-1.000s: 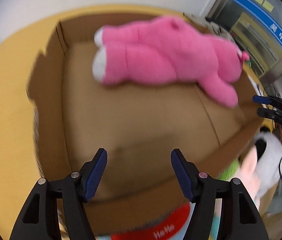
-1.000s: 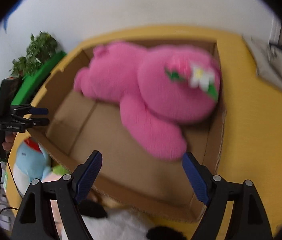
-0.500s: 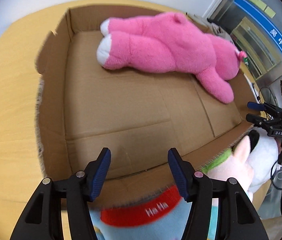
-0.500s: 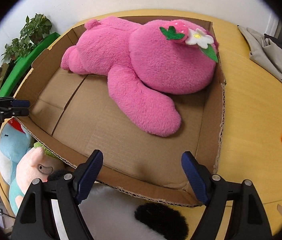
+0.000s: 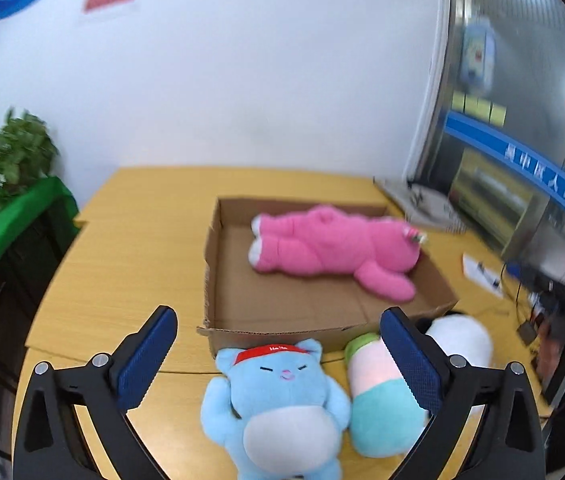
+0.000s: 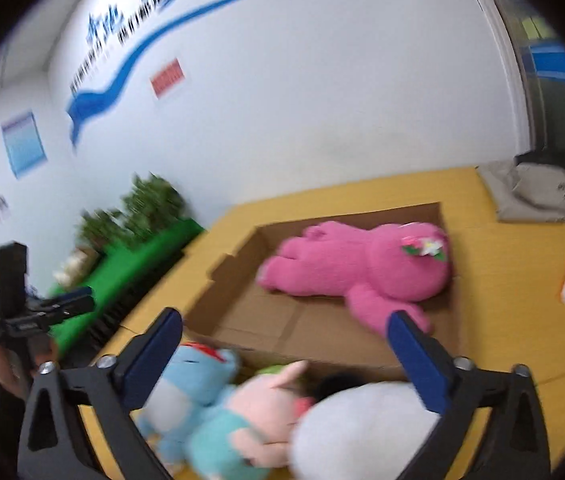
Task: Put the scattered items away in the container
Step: 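Move both grippers toward the light-blue plush with the red collar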
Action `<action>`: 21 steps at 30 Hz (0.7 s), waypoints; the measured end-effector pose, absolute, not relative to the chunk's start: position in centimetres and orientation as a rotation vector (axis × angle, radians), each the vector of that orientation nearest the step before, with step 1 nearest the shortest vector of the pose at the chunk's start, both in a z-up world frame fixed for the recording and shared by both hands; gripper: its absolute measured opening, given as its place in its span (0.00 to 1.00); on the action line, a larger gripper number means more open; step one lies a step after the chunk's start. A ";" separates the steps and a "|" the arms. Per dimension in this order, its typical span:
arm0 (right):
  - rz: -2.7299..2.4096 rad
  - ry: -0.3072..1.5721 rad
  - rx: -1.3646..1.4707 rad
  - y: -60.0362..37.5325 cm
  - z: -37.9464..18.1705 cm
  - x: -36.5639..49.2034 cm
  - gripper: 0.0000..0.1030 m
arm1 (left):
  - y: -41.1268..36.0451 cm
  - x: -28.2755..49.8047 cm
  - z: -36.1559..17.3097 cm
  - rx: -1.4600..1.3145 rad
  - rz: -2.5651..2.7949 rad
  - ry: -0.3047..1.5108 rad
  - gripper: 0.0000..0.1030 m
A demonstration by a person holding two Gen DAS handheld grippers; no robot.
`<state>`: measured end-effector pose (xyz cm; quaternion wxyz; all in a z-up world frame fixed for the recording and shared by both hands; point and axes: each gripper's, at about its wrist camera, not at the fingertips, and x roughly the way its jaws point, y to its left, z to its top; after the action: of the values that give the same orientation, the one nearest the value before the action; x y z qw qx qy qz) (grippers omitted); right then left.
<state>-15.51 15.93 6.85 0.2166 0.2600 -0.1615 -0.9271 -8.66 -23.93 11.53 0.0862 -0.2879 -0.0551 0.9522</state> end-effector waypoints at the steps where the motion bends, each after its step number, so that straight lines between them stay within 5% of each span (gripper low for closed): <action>1: -2.526 -0.524 0.712 16.1 6.5 -14.7 1.00 | -24.0 -7.4 12.2 -0.826 2.862 -0.173 1.00; 9: -2.525 -0.731 0.796 18.2 3.1 -10.3 1.00 | -23.4 0.1 11.7 -0.785 2.940 -0.061 1.00; 21: -2.674 -0.452 0.888 16.0 0.6 -6.5 1.00 | -22.9 2.0 3.3 -1.040 2.848 -0.151 1.00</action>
<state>-6.52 16.03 0.59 0.1435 0.3078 -0.1568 -0.9274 1.97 -22.86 3.28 0.0532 -0.3420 -0.0497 0.9369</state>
